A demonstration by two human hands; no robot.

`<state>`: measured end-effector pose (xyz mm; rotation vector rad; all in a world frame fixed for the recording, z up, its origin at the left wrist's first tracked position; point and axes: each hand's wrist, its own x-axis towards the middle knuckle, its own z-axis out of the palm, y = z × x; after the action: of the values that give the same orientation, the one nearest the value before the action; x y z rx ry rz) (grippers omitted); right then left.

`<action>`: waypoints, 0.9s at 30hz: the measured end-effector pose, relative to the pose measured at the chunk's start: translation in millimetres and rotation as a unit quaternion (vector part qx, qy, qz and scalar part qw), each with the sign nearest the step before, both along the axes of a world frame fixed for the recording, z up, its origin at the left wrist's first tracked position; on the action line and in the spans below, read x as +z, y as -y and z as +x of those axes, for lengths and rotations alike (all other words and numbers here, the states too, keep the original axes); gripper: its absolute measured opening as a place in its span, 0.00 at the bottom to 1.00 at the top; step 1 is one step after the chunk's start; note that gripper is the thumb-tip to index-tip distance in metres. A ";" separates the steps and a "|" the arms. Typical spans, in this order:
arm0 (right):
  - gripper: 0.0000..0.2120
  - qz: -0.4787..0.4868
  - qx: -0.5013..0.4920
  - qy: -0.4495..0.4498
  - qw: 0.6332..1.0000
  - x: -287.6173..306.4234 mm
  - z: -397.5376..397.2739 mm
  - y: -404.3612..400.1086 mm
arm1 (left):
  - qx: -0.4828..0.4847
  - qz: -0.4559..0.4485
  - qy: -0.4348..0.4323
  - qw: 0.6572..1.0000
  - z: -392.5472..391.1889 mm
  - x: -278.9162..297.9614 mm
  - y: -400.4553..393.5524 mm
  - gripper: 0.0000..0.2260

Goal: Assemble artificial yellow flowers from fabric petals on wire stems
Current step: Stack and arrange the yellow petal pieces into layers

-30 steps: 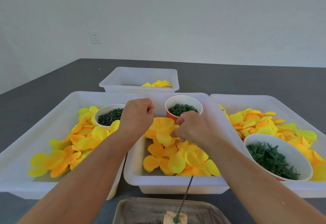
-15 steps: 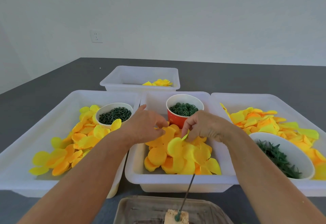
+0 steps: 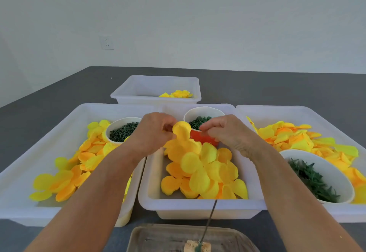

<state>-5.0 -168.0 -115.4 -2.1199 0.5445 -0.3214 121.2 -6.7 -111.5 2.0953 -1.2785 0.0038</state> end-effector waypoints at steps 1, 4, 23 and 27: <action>0.10 -0.013 0.009 0.019 1.000 -0.5 0.3 -1.9 | 0.002 -0.022 0.009 1.000 0.3 0.5 0.4 0.07; 0.07 -0.006 0.064 0.073 0.995 -0.2 -0.9 -10.8 | -0.013 -0.078 0.013 0.997 -1.3 2.4 0.2 0.12; 0.05 0.111 0.048 0.202 0.972 -2.4 2.4 -20.3 | 0.026 -0.164 -0.199 0.966 -12.6 -3.5 5.3 0.07; 0.04 0.070 0.034 0.224 0.971 -2.6 3.6 -20.1 | 0.003 -0.189 -0.284 0.940 -14.4 -1.9 5.9 0.06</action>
<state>-1.4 -147.8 -118.0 -1.8445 0.2213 -0.6815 106.8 -12.6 -113.4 1.6040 -0.8381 -0.3076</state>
